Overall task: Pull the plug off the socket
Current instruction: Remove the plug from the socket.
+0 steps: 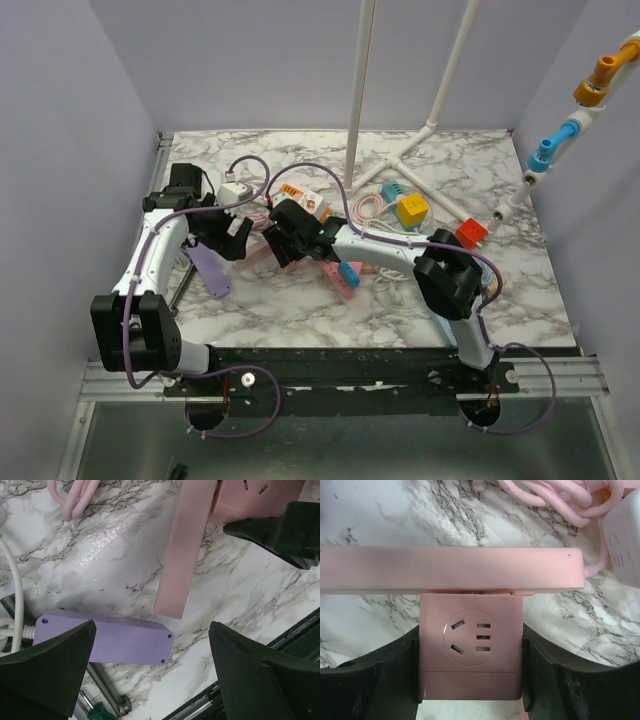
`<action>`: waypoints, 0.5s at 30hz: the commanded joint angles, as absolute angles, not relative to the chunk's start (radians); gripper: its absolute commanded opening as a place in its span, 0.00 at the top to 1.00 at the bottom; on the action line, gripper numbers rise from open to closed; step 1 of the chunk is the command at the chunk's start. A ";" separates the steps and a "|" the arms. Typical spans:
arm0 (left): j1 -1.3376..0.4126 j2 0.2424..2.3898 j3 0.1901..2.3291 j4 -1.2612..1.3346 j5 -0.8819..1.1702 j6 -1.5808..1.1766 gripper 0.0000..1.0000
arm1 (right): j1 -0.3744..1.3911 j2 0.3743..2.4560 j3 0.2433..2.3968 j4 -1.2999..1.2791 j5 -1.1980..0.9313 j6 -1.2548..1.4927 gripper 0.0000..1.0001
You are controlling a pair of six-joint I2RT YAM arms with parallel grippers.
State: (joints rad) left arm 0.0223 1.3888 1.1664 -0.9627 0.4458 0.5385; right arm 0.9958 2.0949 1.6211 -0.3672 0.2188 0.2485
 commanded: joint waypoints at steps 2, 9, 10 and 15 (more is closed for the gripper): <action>0.003 1.415 1.177 -0.914 0.520 0.555 0.02 | 1.003 1.987 1.600 -0.215 0.246 0.265 0.63; -0.063 1.470 1.165 -0.895 0.546 0.551 0.02 | 1.003 1.959 1.569 -0.177 0.220 0.288 0.64; -0.068 1.475 1.159 -0.888 0.545 0.550 0.01 | 1.003 1.956 1.565 -0.172 0.216 0.294 0.64; -0.082 1.504 1.152 -0.866 0.545 0.543 0.02 | 1.003 1.940 1.559 -0.157 0.202 0.309 0.64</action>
State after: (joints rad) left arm -0.0681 1.4799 1.1633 -0.8970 0.5041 0.5392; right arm 0.9951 2.0251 1.5482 -0.2787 0.1986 0.3016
